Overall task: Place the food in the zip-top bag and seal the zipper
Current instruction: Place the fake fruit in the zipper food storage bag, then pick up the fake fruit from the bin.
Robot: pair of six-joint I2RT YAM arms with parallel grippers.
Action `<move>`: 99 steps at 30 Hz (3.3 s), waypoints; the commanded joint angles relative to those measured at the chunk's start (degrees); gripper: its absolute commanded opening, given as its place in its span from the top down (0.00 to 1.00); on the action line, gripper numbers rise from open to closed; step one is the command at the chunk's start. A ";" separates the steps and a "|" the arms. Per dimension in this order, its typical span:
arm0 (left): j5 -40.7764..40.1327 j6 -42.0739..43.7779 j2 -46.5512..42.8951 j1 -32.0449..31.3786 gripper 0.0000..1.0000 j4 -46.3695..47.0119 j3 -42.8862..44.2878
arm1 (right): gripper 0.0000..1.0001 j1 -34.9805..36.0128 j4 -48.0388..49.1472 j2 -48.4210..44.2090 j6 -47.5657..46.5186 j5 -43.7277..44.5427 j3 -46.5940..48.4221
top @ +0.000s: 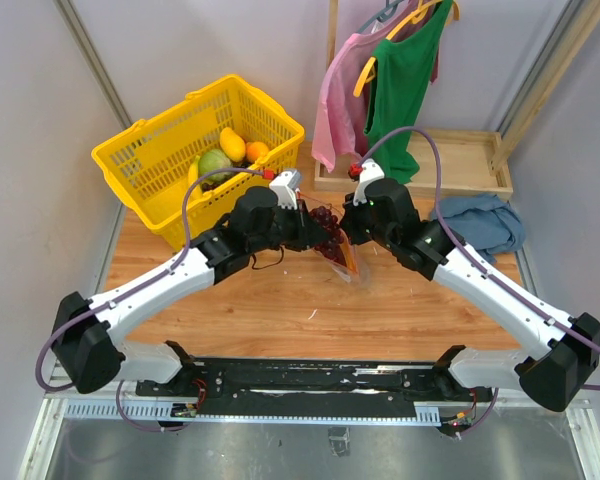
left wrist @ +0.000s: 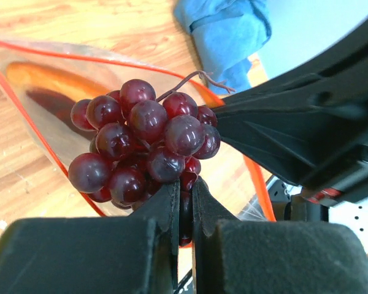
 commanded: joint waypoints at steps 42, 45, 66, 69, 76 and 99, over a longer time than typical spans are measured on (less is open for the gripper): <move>-13.13 5.96 1.97 12.23 0.30 -30.70 24.51 | 0.99 0.72 2.89 -2.72 0.13 -0.18 -1.46; -13.69 7.79 1.08 17.08 0.27 -33.46 26.35 | 0.99 0.72 2.92 -2.47 -0.11 -0.41 -1.31; -11.40 12.75 12.45 47.53 0.18 -30.64 25.61 | 0.99 0.48 3.52 -1.24 -1.51 -1.83 -1.56; -11.45 12.59 16.62 48.63 0.18 -30.57 26.72 | 0.99 0.42 3.55 -1.24 -2.01 -1.72 -1.41; -14.42 12.19 24.94 49.32 0.19 -28.34 29.90 | 0.99 0.31 3.59 -0.79 -2.56 -1.90 -1.55; -13.10 12.51 47.72 50.90 0.39 -19.24 33.23 | 0.99 -1.14 5.01 1.31 -3.47 -4.26 -2.64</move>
